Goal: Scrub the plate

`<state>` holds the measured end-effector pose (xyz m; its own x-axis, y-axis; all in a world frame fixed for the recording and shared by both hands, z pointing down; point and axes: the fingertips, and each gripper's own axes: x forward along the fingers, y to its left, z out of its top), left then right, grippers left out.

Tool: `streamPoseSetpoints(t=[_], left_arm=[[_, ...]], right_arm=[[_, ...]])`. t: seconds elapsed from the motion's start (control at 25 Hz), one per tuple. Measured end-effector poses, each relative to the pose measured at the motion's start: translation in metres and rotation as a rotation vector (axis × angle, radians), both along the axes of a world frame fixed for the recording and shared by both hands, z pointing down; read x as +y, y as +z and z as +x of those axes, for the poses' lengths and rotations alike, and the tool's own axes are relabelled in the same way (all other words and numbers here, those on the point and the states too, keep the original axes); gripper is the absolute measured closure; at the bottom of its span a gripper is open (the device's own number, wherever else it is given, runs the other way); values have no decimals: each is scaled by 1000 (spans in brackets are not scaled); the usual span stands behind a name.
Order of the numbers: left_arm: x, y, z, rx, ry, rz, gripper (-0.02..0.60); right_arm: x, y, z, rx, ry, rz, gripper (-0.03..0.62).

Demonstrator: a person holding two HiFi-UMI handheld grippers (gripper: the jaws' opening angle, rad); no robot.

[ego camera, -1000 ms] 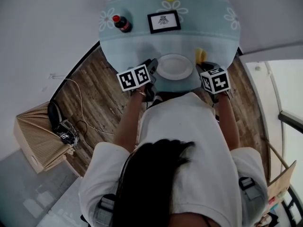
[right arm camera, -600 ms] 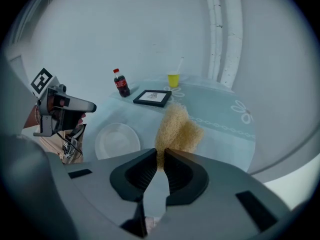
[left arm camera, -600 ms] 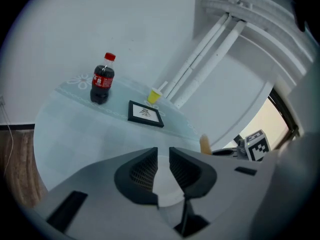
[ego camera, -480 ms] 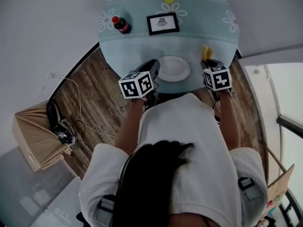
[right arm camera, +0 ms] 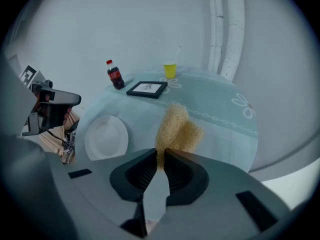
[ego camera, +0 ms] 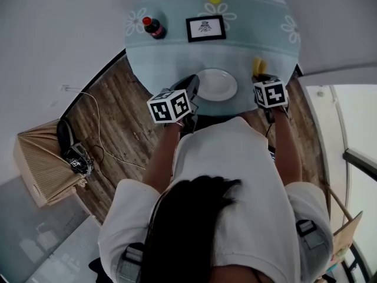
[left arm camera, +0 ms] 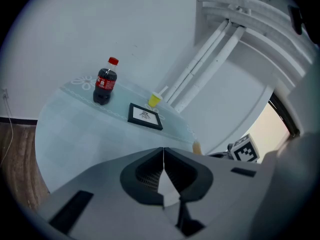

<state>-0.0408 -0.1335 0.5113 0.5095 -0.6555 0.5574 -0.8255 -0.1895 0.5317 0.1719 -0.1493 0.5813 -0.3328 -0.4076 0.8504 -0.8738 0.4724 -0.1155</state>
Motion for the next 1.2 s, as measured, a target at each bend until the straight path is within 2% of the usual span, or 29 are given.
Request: streamPoseSetpoints(t=[0.36, 0.92, 1.08, 1.16, 1.2], left_arm=[[7, 12, 8, 5, 33, -38, 569], [8, 23, 2, 4, 27, -78, 569], [10, 26, 8, 16, 41, -89, 569], [10, 27, 8, 18, 43, -95, 569], [9, 26, 8, 21, 42, -97, 569]], right_arm=[[1, 27, -7, 0, -54, -119, 536], [1, 28, -10, -35, -21, -117, 534], [4, 25, -14, -84, -24, -145, 534], [5, 22, -17, -141, -6, -168, 532], [5, 20, -19, -175, 5, -179, 510]])
